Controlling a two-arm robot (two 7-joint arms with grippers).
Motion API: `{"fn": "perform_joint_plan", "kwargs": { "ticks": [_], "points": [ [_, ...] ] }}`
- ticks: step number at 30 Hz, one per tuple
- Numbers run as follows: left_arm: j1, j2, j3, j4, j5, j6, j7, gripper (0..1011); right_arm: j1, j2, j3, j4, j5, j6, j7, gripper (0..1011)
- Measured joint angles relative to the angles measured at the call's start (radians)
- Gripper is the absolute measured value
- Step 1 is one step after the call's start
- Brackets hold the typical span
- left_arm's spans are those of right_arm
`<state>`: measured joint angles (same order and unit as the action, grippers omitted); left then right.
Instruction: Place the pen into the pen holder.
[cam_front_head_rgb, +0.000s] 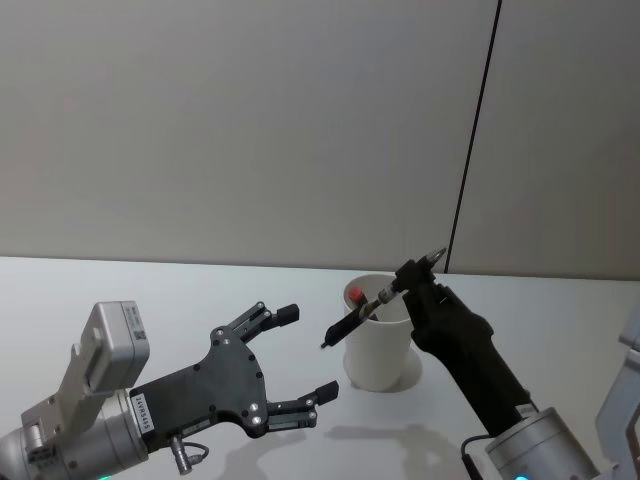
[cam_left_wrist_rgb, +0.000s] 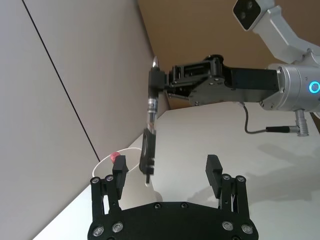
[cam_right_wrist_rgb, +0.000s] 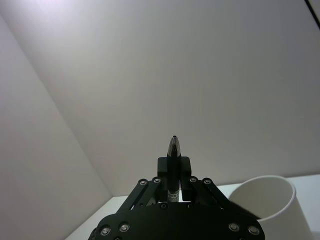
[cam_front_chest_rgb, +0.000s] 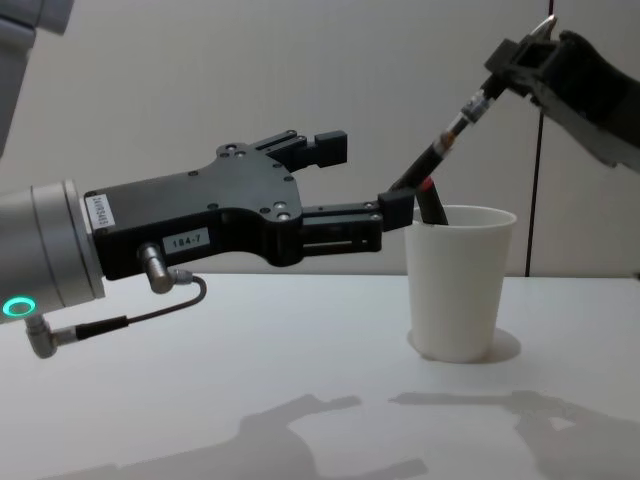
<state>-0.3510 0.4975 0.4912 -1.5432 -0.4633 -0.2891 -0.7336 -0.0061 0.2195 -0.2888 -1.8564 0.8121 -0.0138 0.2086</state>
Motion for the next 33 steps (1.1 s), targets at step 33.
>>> {"fn": "perform_joint_plan", "kwargs": {
  "ticks": [33],
  "points": [
    [0.0,0.0,0.0,0.0,0.0,0.0,0.0,1000,0.06,-0.022,-0.021,0.039,-0.495,-0.257,-0.133,144]
  ]
}}
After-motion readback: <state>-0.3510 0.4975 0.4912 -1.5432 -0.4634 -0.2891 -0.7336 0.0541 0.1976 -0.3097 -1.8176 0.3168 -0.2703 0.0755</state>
